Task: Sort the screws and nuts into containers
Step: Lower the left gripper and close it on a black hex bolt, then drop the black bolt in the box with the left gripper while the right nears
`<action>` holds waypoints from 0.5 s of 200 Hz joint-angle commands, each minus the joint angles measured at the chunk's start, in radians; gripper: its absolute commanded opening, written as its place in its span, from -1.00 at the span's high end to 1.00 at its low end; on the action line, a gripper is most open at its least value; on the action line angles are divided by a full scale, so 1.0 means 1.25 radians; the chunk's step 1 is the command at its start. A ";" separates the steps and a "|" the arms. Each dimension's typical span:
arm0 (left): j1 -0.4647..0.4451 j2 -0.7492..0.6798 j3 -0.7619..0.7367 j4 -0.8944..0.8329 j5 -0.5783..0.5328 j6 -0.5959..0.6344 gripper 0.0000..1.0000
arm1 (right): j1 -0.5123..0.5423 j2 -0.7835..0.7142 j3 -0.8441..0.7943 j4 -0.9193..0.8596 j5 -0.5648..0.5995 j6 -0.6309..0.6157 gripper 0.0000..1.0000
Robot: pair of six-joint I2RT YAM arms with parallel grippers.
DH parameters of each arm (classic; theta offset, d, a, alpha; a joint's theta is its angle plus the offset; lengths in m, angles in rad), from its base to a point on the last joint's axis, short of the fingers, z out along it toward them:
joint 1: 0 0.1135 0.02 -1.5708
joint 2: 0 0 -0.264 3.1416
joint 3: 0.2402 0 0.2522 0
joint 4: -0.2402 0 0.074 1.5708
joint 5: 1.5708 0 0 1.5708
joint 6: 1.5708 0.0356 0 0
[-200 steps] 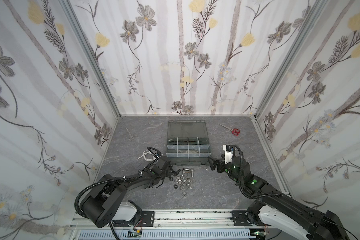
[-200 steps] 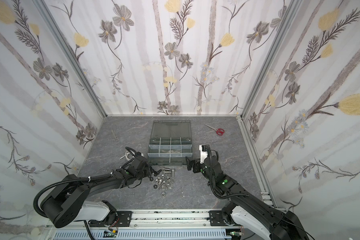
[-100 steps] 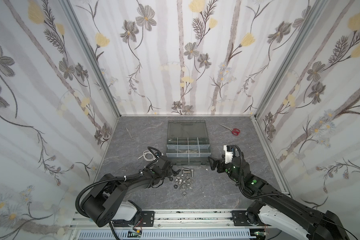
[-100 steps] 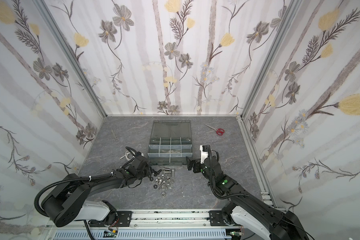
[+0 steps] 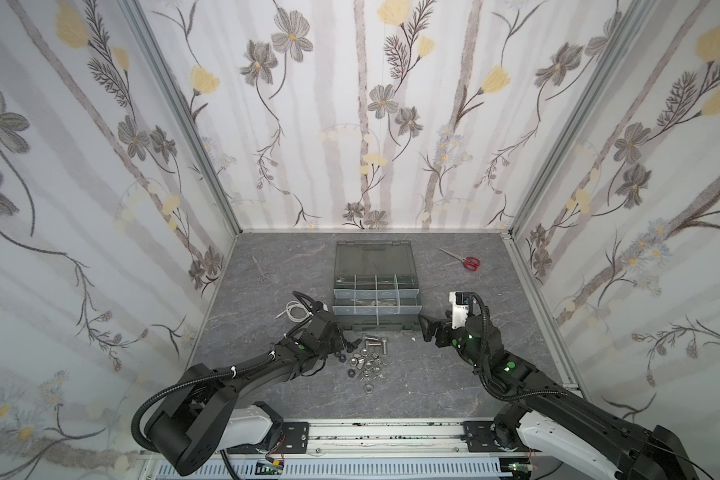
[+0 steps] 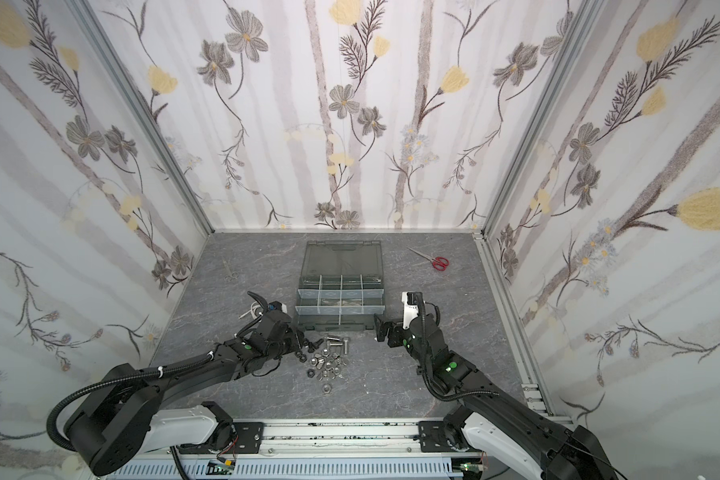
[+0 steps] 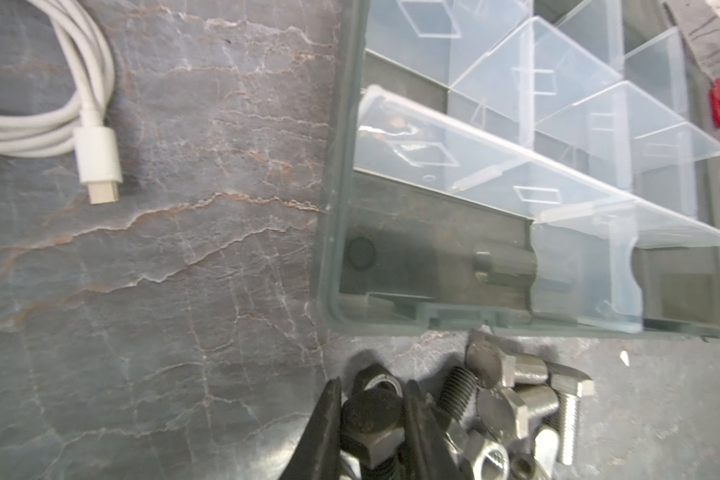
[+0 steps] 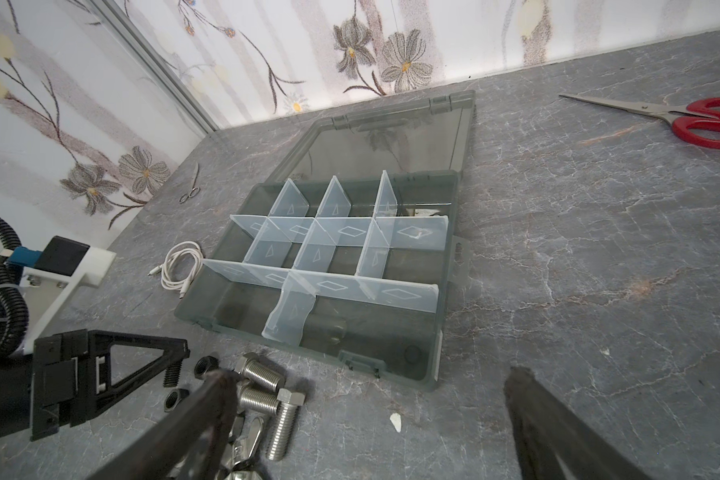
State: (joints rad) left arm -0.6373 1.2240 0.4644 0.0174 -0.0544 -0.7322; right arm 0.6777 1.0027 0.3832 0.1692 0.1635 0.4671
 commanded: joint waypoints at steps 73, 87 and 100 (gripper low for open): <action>0.001 -0.015 0.104 -0.002 0.017 0.035 0.60 | 0.000 -0.007 0.016 -0.020 0.016 0.007 -0.99; 0.001 0.008 0.130 0.000 0.013 0.043 0.60 | 0.001 -0.008 0.017 -0.020 0.019 0.007 -0.99; 0.003 0.024 0.153 0.000 0.013 0.052 0.60 | 0.001 -0.011 0.019 -0.019 0.020 0.009 -0.99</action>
State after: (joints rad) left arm -0.6365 1.2259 0.6083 0.0036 -0.0257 -0.7006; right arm 0.6777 0.9943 0.3954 0.1326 0.1677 0.4698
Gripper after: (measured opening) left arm 0.228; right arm 0.996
